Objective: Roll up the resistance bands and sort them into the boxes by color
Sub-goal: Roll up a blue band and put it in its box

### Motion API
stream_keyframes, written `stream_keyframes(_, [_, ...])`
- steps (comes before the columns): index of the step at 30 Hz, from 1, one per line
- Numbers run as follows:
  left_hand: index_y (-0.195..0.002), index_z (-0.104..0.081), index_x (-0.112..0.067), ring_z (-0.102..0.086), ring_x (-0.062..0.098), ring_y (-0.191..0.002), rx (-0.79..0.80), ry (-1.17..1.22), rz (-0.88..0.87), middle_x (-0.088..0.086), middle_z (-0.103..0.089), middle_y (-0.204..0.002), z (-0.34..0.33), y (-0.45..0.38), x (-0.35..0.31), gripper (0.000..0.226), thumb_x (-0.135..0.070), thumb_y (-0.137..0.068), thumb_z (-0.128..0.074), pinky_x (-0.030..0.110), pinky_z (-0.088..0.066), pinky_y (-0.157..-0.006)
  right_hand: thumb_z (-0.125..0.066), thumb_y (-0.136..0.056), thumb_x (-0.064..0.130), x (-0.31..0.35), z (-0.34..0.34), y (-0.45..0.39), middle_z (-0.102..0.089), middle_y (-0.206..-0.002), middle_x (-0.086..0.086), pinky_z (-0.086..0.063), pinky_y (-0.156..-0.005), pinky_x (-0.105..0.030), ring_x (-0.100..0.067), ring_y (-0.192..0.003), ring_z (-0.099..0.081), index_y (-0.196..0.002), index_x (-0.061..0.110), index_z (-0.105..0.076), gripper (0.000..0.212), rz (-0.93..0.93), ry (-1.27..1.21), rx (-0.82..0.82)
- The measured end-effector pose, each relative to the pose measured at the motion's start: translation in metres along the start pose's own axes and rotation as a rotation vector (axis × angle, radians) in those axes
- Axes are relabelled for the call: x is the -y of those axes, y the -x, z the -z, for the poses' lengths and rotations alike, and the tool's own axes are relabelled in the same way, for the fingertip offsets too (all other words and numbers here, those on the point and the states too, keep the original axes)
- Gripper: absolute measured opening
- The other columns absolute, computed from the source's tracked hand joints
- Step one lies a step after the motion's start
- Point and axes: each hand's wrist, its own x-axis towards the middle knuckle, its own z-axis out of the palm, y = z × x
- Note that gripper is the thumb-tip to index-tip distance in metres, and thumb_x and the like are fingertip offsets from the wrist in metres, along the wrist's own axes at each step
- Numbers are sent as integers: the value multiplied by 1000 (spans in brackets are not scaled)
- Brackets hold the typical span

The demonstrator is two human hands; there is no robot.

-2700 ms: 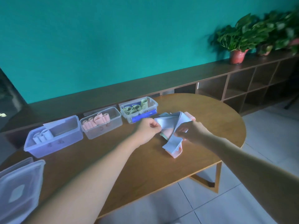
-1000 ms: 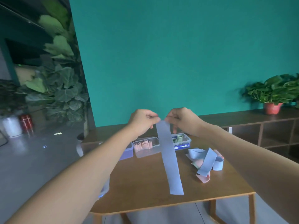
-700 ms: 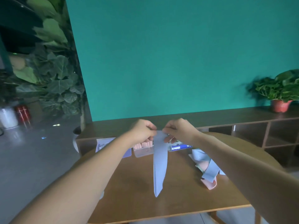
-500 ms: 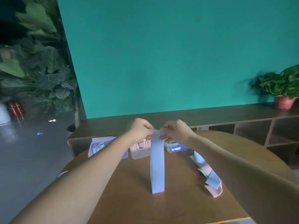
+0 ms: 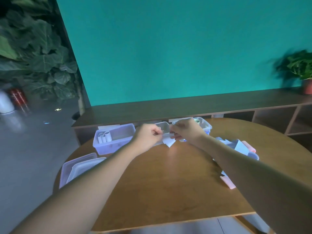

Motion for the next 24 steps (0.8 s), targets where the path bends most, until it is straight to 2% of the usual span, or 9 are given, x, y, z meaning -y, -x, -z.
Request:
stream_keyframes(3, [-87, -78, -14, -61, 6, -65, 178, -24, -3, -5, -73, -79, -16, 36, 23, 10, -10, -79, -82, 25, -50, -67, -65, -97, 30, -28, -8, 30, -74, -82, -11, -58, -54, -28, -26, -70, -76, -88, -2, -70, 34, -108, 32, 160])
stream_keyframes(6, [-96, -75, -2, -65, 11, -69, 333, 13, 74, 11, -76, -86, -33, 70, 41, 18, 1, -79, -80, 30, -56, -71, -64, -98, 37, -53, -12, 59, -77, -83, -11, -55, -50, -27, -27, -68, -76, -91, -2, -70, 40, -199, 140, 266])
stream_keyframes(8, [-102, -73, -4, -68, 16, -69, 418, 28, 173, 16, -76, -90, -41, 90, 50, 19, -1, -83, -76, 27, -58, -68, -64, -97, 40, -70, -14, 74, -77, -83, -11, -55, -50, -27, -27, -68, -76, -94, -2, -70, 42, -239, 171, 281])
stream_keyframes(10, [-101, -73, -9, -71, 18, -68, 450, -3, 222, 11, -77, -86, -47, 106, 59, 14, -9, -87, -73, 25, -56, -63, -64, -97, 40, -87, -15, 86, -76, -86, -11, -55, -51, -28, -26, -69, -76, -94, 0, -71, 41, -261, 192, 279])
stream_keyframes(14, [-94, -75, -19, -74, 18, -69, 350, -56, 234, -1, -77, -82, -57, 121, 70, 7, -23, -88, -74, 25, -52, -58, -65, -94, 40, -129, -19, 98, -76, -90, -6, -52, -60, -22, -18, -71, -71, -87, 11, -73, 31, -239, 379, 187])
stream_keyframes(17, [-90, -77, -25, -71, 8, -66, 271, -91, 215, -8, -76, -76, -66, 120, 81, 5, -29, -88, -73, 23, -53, -66, -67, -93, 44, -161, -28, 99, -73, -104, 3, -51, -80, -29, -18, -97, -66, -99, 25, -73, 22, -143, 465, 66])
stream_keyframes(20, [-98, -78, -28, -67, -1, -81, 166, -123, 187, -13, -74, -88, -83, 110, 97, 11, -29, -88, -74, 16, -49, -74, -57, -97, 52, -180, -39, 94, -58, -136, 5, -40, -105, -35, -22, -127, -50, -127, 26, -64, 41, -17, 608, 17])
stream_keyframes(22, [-108, -76, -26, -65, 5, -95, 54, -168, 139, -12, -73, -102, -95, 99, 109, 20, -31, -89, -74, 16, -46, -85, -44, -98, 63, -184, -46, 85, -43, -154, 9, -28, -116, -39, -20, -141, -35, -144, 29, -51, 57, 32, 744, 13])
stream_keyframes(24, [-117, -74, -24, -60, 11, -110, -35, -230, 47, -9, -71, -116, -107, 84, 122, 27, -33, -92, -71, 22, -43, -97, -31, -97, 71, -185, -49, 67, -35, -160, 8, -19, -122, -41, -18, -148, -26, -151, 27, -42, 70, 48, 791, 14])
